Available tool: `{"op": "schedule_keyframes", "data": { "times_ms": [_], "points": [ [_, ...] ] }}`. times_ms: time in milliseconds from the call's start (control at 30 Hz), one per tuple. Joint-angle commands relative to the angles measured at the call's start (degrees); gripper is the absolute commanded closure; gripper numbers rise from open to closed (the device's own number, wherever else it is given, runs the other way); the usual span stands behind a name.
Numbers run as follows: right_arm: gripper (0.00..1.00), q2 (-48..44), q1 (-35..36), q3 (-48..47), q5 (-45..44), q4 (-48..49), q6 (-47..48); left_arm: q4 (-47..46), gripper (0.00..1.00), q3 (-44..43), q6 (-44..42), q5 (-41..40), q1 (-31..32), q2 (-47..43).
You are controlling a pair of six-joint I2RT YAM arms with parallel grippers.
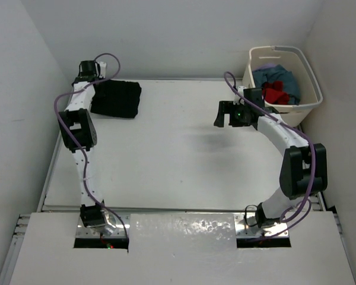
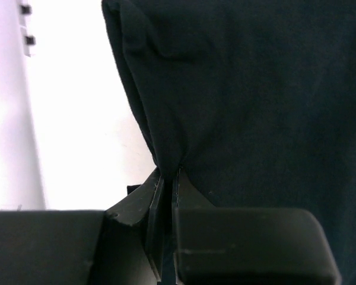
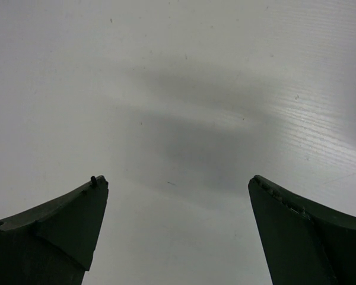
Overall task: Fold and stack the t-shirts
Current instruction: Put the neatly folded tshirt into the corner of the board with the left arm
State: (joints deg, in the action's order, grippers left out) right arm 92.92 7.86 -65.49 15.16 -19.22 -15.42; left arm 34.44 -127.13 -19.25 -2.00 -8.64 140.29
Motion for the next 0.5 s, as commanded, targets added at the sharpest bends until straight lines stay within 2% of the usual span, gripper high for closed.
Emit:
{"op": "schedule_keyframes", "data": {
  "times_ms": [0,100,467],
  "points": [
    [0.01,0.2,0.0,-1.7,-1.7,-0.7,-0.8,-7.3,1.00,-4.0,-3.3,-2.7,-1.4,1.2],
    [0.01,1.1,0.0,-2.4,-1.7,-0.9,-1.7,-8.9,1.00,-6.5,-3.8,-2.5,-2.2,3.4],
    [0.01,1.6,0.1,-4.2,-0.7,-2.9,-3.7,-14.2,1.00,-7.2,-3.7,-5.1,-6.0,7.6]
  ]
}}
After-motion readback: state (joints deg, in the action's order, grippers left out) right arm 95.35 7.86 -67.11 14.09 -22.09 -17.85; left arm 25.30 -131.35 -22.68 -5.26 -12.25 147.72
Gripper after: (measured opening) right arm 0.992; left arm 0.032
